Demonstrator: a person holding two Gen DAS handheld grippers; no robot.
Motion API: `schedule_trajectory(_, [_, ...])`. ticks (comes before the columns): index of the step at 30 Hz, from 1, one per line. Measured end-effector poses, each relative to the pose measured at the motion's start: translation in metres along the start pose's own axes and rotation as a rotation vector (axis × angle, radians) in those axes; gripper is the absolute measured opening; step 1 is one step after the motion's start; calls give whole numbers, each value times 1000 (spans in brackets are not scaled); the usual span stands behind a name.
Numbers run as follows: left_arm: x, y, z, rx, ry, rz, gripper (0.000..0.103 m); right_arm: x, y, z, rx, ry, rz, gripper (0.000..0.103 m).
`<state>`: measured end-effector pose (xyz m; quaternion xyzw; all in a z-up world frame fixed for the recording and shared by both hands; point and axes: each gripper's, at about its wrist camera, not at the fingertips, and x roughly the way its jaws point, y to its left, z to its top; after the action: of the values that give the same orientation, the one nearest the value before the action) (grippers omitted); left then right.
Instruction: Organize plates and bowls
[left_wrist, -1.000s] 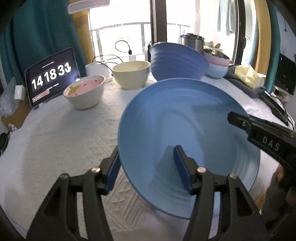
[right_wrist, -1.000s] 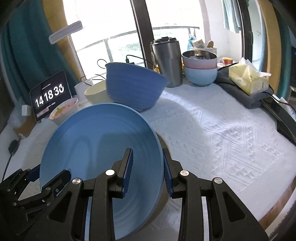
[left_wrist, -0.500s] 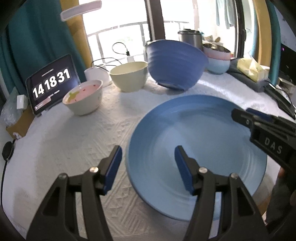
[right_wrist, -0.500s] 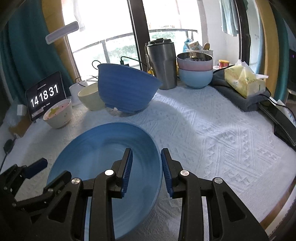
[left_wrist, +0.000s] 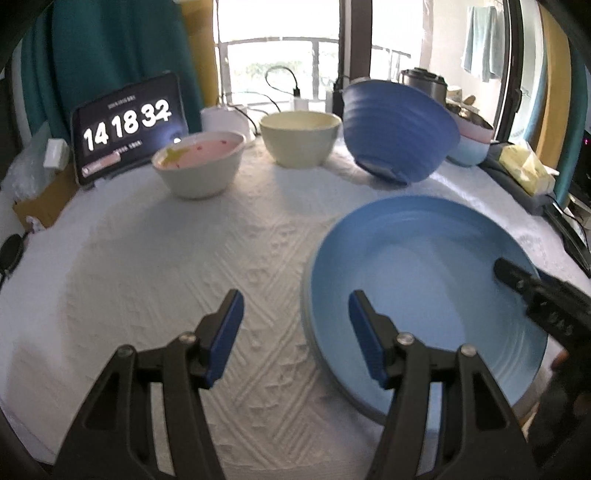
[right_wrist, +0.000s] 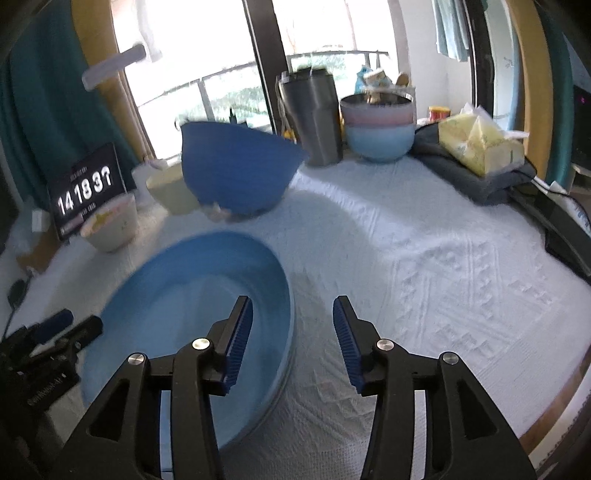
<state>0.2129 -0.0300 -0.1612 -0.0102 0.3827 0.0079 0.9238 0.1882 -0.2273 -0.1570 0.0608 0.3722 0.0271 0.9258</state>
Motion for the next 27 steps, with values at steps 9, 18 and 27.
schedule_trajectory(9, [15,-4,-5,-22,46,-52,61,5,-4,-2,35,1,55,49])
schedule_trajectory(18, [21,2,-5,-89,40,-121,65,10,6,-4,56,34,147,53])
schedule_trajectory(27, [15,-12,-5,-26,19,-155,57,9,6,-4,48,30,145,53])
